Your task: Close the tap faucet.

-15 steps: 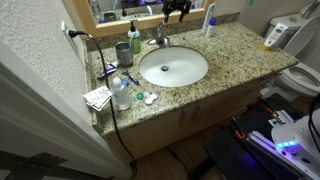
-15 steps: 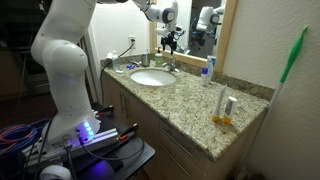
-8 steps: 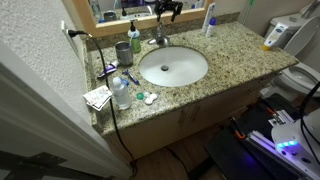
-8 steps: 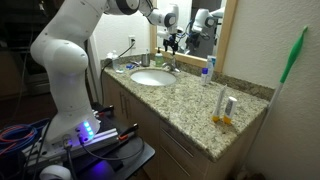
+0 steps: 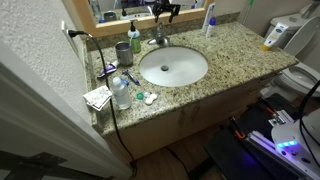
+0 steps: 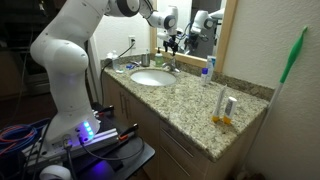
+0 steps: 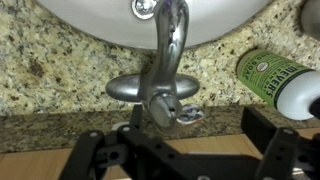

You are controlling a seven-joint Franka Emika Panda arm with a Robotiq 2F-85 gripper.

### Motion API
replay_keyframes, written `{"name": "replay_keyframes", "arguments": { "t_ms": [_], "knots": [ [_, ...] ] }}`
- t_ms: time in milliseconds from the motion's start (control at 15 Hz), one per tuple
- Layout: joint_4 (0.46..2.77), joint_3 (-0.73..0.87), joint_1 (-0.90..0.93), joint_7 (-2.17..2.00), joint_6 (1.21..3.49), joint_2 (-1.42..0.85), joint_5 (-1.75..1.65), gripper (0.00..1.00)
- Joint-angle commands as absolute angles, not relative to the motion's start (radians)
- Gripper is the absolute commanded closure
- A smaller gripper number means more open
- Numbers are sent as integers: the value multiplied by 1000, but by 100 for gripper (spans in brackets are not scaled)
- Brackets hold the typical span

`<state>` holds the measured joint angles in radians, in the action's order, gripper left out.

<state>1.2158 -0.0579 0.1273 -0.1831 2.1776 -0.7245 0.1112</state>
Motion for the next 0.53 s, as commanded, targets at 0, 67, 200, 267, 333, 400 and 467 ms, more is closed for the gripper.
{"name": "replay_keyframes", "arguments": {
  "t_ms": [0,67,200,267,333,400,467],
  "knots": [
    [1184,-54,135,-201,2191,-756,107,0],
    [1184,-52,136,-207,2196,-758,107,0],
    [1209,-59,131,-191,2180,-737,110,0],
    [1209,-59,131,-191,2180,-738,110,0],
    [1210,-63,128,-180,2180,-738,114,25],
    [1213,-62,129,-184,2188,-736,113,26],
    [1213,-61,130,-184,2189,-736,112,33]
  ]
}}
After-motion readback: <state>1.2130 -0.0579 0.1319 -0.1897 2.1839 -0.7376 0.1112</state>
